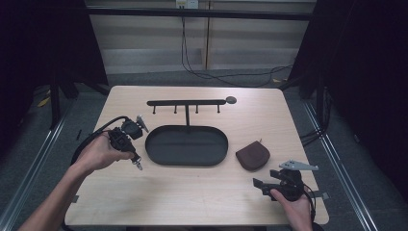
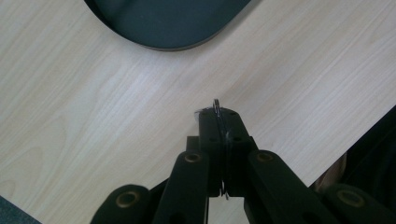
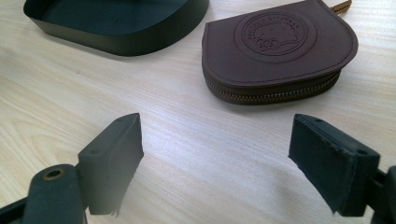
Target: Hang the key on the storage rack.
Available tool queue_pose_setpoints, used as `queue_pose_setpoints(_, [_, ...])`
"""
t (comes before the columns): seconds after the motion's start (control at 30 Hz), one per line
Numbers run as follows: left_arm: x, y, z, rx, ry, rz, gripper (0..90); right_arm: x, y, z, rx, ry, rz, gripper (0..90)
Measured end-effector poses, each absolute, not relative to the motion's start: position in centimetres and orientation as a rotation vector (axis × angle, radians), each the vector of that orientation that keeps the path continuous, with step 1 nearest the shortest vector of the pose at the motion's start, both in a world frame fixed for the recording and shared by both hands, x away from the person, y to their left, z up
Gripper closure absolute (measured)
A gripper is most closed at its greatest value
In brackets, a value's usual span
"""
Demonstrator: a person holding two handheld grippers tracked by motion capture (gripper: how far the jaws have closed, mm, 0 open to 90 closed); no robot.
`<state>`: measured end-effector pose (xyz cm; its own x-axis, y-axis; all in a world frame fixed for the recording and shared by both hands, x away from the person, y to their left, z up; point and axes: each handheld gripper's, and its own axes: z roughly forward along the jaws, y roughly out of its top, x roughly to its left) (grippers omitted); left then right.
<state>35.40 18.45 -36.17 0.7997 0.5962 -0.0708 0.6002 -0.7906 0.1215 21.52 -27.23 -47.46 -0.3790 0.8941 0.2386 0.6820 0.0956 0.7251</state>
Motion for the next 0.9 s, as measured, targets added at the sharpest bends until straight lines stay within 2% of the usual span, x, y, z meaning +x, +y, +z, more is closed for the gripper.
queue_pose_setpoints(0.6, [36.1, 17.9, -33.8, 2.863, 0.885, -0.037, 89.3, 21.6, -27.1, -47.5, 1.559, 2.13, 1.161, 15.6])
queue_pose_setpoints(0.9, [36.2, 17.2, -32.7, 2.893, 0.862, 0.05, 89.3, 21.6, -27.1, -47.5, 1.559, 2.138, 1.158, 15.6])
